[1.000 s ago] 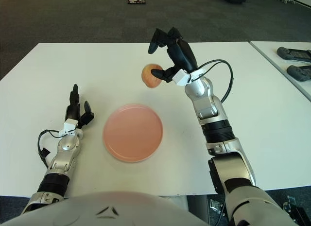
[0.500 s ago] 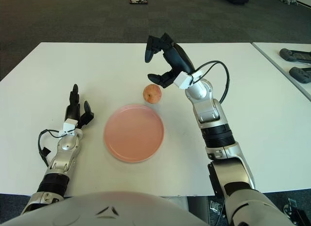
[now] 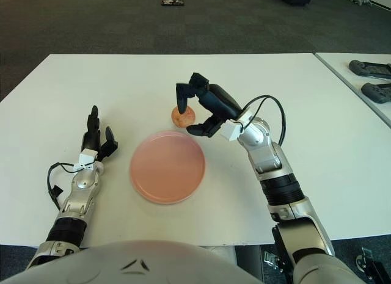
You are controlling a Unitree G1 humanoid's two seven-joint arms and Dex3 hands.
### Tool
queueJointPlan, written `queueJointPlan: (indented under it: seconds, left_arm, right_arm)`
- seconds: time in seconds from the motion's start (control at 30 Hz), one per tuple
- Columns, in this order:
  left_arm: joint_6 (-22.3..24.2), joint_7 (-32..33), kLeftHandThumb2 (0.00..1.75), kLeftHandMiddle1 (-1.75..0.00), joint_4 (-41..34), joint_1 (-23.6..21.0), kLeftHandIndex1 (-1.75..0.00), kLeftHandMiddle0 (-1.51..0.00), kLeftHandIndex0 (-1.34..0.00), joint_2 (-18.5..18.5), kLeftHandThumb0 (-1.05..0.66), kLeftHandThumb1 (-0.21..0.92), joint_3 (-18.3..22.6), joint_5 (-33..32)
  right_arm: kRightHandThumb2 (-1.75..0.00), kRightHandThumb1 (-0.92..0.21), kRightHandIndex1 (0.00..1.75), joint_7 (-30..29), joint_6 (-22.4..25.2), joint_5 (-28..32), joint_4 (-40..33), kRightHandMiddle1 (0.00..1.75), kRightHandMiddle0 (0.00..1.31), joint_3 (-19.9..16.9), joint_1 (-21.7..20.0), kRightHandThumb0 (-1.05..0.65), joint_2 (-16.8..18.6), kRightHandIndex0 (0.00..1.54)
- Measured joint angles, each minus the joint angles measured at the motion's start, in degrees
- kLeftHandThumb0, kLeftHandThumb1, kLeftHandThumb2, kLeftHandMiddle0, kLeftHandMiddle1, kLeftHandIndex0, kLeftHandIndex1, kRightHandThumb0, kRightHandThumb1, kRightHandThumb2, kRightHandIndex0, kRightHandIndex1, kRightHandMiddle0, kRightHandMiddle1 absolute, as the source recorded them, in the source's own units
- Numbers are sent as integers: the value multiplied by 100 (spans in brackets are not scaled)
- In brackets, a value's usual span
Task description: Put the apple into the plate.
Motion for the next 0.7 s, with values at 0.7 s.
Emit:
queueJointPlan:
  seconds: [0.7]
  left_arm:
    - [0,-8,99,0,11,0,0,0,0,8,-92,92,9,-3]
  right_arm:
    - [-157,-7,164,-113,-165,-258,332,175,60,-22,-20,0,14,81]
